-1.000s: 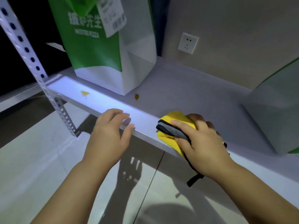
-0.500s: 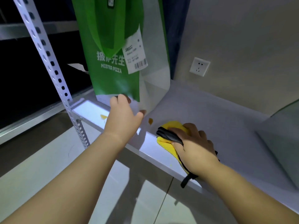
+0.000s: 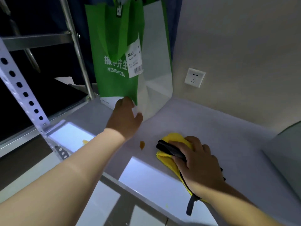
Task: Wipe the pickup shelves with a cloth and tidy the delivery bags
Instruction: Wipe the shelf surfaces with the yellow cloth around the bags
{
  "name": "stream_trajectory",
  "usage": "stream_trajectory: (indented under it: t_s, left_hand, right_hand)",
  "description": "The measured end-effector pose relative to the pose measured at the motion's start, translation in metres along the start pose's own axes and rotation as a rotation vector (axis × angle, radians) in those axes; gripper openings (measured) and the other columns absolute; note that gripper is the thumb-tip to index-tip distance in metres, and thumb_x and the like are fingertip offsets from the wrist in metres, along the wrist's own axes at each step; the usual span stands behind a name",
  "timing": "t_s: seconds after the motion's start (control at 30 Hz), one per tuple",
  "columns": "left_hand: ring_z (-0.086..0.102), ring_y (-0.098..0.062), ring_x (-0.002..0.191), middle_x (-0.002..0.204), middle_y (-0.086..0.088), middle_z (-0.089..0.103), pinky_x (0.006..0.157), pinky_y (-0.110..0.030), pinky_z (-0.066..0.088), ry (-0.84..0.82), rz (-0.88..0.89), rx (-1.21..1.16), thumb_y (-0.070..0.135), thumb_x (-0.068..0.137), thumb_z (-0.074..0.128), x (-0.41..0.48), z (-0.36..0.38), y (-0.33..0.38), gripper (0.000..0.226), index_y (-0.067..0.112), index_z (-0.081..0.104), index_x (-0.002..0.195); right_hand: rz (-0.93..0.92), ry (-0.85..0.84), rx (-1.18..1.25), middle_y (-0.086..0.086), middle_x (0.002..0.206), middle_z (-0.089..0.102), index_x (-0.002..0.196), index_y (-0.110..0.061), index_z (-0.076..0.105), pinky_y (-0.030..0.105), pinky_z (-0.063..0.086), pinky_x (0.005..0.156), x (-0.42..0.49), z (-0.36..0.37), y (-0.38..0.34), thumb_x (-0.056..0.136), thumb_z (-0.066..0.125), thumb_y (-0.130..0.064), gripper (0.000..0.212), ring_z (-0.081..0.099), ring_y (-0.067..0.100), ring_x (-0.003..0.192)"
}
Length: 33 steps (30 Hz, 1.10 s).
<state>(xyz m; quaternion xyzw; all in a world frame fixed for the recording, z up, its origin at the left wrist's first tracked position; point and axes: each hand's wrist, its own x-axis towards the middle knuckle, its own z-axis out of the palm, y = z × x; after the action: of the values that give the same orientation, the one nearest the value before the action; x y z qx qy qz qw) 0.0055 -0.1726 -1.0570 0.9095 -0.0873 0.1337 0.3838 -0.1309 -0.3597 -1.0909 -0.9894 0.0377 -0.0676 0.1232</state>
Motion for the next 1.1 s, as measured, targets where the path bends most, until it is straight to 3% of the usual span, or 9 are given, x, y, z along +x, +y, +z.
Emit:
stream_trajectory:
  t_s: [0.17,0.33,0.43,0.57,0.7,0.83,0.93,1.1]
  left_hand:
    - [0.043,-0.014,0.083,0.112,-0.009,0.049,0.064,-0.014,0.024,-0.051,0.039,0.022,0.029,0.086,0.06,0.017,0.01,0.001,0.033,0.008,0.048,0.108]
    - [0.051,-0.014,0.088,0.125,-0.008,0.047,0.078,-0.022,0.034,-0.135,0.016,0.038,0.037,0.085,0.062,0.007,-0.001,-0.002,0.047,0.012,0.046,0.122]
    - [0.054,-0.022,0.106,0.131,-0.008,0.043,0.083,-0.022,0.037,-0.182,0.016,0.054,0.034,0.084,0.063,-0.012,-0.017,-0.004,0.053,0.011,0.044,0.127]
    - [0.056,-0.02,0.101,0.119,-0.003,0.051,0.079,-0.022,0.039,-0.122,0.086,0.081,0.034,0.083,0.063,-0.065,-0.038,-0.005,0.043,0.017,0.052,0.12]
    - [0.05,-0.018,0.099,0.1,0.006,0.053,0.085,-0.024,0.038,-0.22,0.202,0.203,0.034,0.088,0.054,-0.123,-0.05,-0.023,0.022,0.019,0.061,0.101]
    - [0.057,-0.022,0.106,0.108,0.0,0.066,0.096,-0.032,0.04,-0.168,0.215,0.225,0.021,0.085,0.064,-0.156,-0.051,-0.041,0.016,0.013,0.071,0.096]
    - [0.057,-0.021,0.114,0.113,-0.002,0.067,0.096,-0.03,0.041,-0.096,0.167,0.105,0.016,0.081,0.07,-0.167,-0.047,-0.046,0.02,0.011,0.073,0.099]
    - [0.054,-0.02,0.119,0.118,-0.004,0.065,0.085,-0.033,0.053,-0.057,0.207,0.056,0.013,0.08,0.068,-0.178,-0.043,-0.05,0.026,0.009,0.071,0.105]
  right_hand:
    - [-0.008,0.037,-0.033,-0.018,0.13,0.027,0.127,-0.056,0.028,0.035,0.038,0.077,-0.001,0.005,0.001,0.09,0.029,-0.053,0.037,0.039,0.018,0.099]
    - [0.003,0.036,-0.025,-0.017,0.129,0.028,0.125,-0.055,0.028,0.035,0.035,0.074,-0.001,0.006,0.001,0.089,0.028,-0.053,0.035,0.038,0.019,0.096]
    - [0.017,0.029,-0.023,-0.016,0.131,0.029,0.123,-0.056,0.027,0.036,0.036,0.076,-0.002,0.005,-0.001,0.09,0.03,-0.051,0.033,0.037,0.02,0.096]
    - [0.051,0.019,-0.08,-0.012,0.132,0.028,0.124,-0.055,0.029,0.036,0.031,0.077,-0.001,0.003,-0.006,0.093,0.031,-0.048,0.032,0.035,0.022,0.094]
    - [0.184,0.015,-0.124,-0.005,0.129,0.032,0.126,-0.05,0.035,0.037,0.033,0.075,0.008,0.004,-0.015,0.094,0.032,-0.048,0.032,0.033,0.024,0.09]
    - [0.31,0.0,-0.075,0.004,0.122,0.034,0.126,-0.043,0.04,0.042,0.032,0.076,0.037,0.007,-0.036,0.095,0.03,-0.048,0.033,0.036,0.03,0.092]
    - [0.224,-0.024,-0.102,0.005,0.123,0.034,0.124,-0.042,0.043,0.044,0.034,0.08,0.049,0.011,-0.058,0.096,0.029,-0.046,0.032,0.039,0.032,0.097]
    - [-0.191,-0.116,-0.03,-0.005,0.13,0.032,0.122,-0.058,0.037,0.042,0.032,0.085,0.024,0.015,-0.082,0.092,0.033,-0.048,0.032,0.036,0.03,0.102]
